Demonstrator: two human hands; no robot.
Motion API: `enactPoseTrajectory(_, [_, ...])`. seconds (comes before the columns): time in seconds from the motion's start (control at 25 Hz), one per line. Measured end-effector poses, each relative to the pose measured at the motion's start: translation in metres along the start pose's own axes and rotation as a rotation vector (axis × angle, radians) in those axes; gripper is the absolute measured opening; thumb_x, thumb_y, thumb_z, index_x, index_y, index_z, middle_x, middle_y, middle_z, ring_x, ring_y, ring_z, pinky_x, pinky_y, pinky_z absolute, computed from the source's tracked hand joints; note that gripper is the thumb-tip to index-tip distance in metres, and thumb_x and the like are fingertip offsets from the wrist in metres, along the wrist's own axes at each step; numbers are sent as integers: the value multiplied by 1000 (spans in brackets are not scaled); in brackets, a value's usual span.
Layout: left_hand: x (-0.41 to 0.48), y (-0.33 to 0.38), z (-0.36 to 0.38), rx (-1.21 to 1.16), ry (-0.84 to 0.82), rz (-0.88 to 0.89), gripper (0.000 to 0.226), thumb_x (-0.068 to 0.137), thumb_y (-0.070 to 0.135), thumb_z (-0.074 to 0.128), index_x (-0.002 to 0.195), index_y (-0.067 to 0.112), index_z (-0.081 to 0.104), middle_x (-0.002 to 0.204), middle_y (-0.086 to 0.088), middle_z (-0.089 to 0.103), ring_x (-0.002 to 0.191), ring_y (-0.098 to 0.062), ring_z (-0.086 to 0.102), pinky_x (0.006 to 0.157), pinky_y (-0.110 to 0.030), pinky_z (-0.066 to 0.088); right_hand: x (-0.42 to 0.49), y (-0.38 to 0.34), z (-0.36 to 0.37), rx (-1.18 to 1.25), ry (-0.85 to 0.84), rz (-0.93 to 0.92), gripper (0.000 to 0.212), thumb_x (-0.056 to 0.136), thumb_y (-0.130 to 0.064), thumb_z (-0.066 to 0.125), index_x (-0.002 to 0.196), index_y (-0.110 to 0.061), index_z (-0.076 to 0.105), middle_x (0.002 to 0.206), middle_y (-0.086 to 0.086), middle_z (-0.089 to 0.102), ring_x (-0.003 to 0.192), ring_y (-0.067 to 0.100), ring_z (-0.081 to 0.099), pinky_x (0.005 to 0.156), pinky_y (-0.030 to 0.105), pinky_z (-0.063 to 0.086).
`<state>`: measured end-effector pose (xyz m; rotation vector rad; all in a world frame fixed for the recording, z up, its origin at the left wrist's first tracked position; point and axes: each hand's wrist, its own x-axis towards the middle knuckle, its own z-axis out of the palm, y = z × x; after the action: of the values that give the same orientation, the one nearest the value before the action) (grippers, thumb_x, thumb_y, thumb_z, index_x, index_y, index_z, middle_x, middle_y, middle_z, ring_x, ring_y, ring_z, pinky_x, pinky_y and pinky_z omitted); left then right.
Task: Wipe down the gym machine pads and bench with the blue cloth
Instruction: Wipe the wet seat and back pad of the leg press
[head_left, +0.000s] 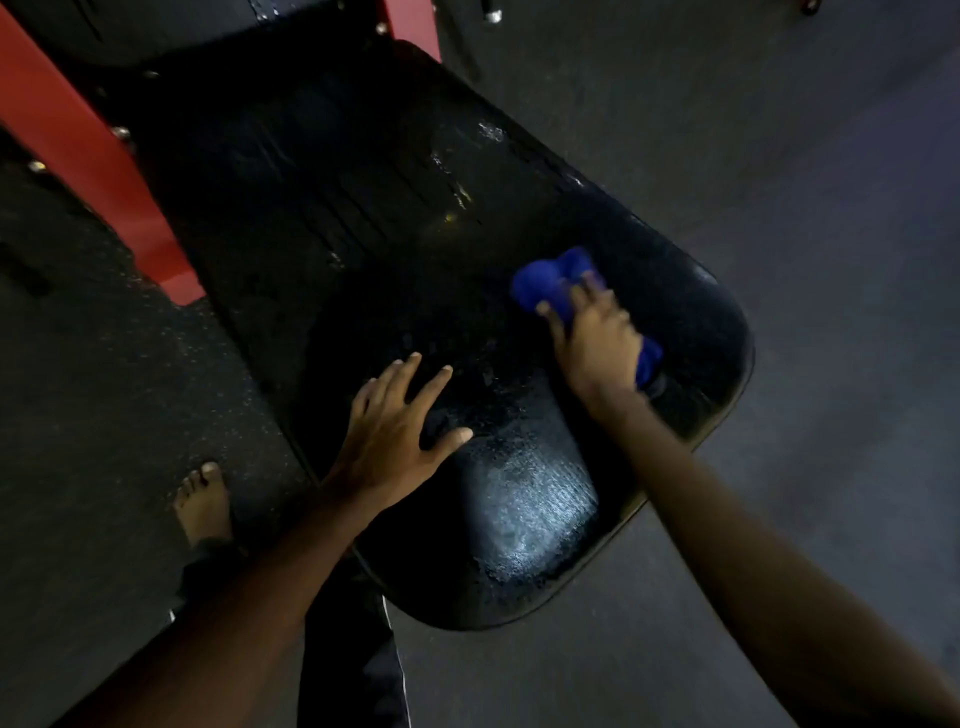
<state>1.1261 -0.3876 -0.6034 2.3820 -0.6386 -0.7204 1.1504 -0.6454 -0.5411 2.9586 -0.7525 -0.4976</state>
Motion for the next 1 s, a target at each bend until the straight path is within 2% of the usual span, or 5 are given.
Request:
enactPoseTrajectory(0.12, [-7, -15, -4, 44, 18, 10, 76, 88, 74, 30, 154, 36, 28, 163, -7, 23, 150, -24, 21, 118, -47, 19, -36, -40, 19, -27, -22, -286, 52, 101, -54, 45, 145, -27, 50, 156, 6, 42, 133, 40, 49, 101, 51, 46])
enactPoseTrajectory(0.36, [-19, -20, 4, 18, 36, 38, 71, 97, 64, 31, 156, 25, 27, 163, -9, 21, 151, -25, 16, 121, -41, 9, 81, -93, 33, 36, -27, 18, 53, 101, -54, 40, 137, -16, 52, 152, 11, 44, 127, 41, 51, 101, 54, 45])
enactPoseTrajectory(0.6, [-40, -27, 5, -27, 211, 181, 47, 96, 41, 49, 123, 7, 65, 124, -10, 65, 120, -26, 54, 98, -39, 48, -24, -176, 54, 29, -232, -754, 57, 99, -60, 41, 145, -28, 50, 156, 2, 42, 132, 35, 52, 96, 46, 50])
enactPoseTrajectory(0.84, [-68, -70, 1, -57, 107, -183, 95, 87, 76, 40, 155, 11, 23, 163, -8, 20, 150, -23, 17, 121, -45, 18, 42, -236, 74, 11, -180, -482, 56, 101, -56, 42, 149, -26, 44, 158, 5, 38, 135, 36, 47, 110, 47, 39])
enactPoseTrajectory(1.0, [-59, -80, -4, -192, 73, -411, 108, 81, 80, 34, 158, 8, 7, 166, -10, -3, 153, -23, -3, 123, -42, 2, 2, -218, 60, 70, -246, -732, 55, 98, -60, 46, 145, -31, 49, 158, -1, 39, 137, 32, 46, 101, 47, 47])
